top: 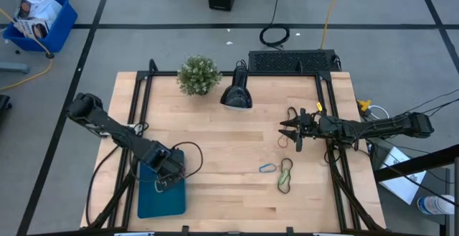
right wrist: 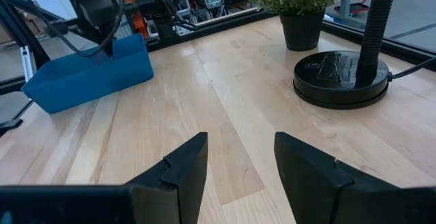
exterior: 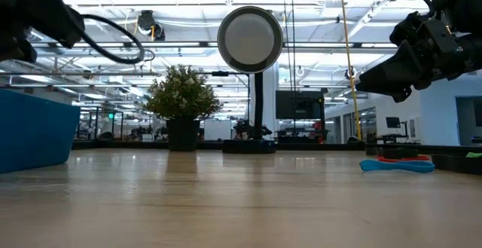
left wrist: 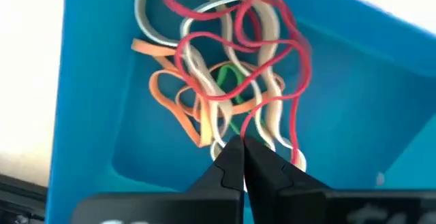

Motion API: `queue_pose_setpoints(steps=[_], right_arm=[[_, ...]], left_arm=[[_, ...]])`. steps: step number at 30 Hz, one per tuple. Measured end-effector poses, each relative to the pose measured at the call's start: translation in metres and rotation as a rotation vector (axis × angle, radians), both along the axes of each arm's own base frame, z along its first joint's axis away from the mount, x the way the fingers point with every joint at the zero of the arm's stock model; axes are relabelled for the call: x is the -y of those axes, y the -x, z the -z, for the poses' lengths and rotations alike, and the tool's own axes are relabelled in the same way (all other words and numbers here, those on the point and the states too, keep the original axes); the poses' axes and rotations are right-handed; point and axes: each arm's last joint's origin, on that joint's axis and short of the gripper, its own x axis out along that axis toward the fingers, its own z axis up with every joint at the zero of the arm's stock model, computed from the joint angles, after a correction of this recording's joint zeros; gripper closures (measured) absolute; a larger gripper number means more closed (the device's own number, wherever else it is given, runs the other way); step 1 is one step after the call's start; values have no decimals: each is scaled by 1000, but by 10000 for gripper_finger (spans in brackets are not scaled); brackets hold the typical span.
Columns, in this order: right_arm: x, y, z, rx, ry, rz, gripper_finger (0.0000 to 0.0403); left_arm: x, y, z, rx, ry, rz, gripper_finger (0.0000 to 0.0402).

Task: Pick and place rubber bands into bin
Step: Put the bottom red rubber band into the blue bin

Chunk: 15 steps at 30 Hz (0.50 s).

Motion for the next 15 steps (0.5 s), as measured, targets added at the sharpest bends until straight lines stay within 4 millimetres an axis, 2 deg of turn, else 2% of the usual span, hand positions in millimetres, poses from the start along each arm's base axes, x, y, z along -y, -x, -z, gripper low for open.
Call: queue_pose_setpoints(steps=[9, 15], right_arm=[[0, 0, 0, 1, 0, 0, 238], [0, 0, -2, 19, -1, -4, 238]], left_arm=[[-3, 0, 3, 39, -81, 45, 343], [-3, 0, 0, 51, -76, 72, 331]])
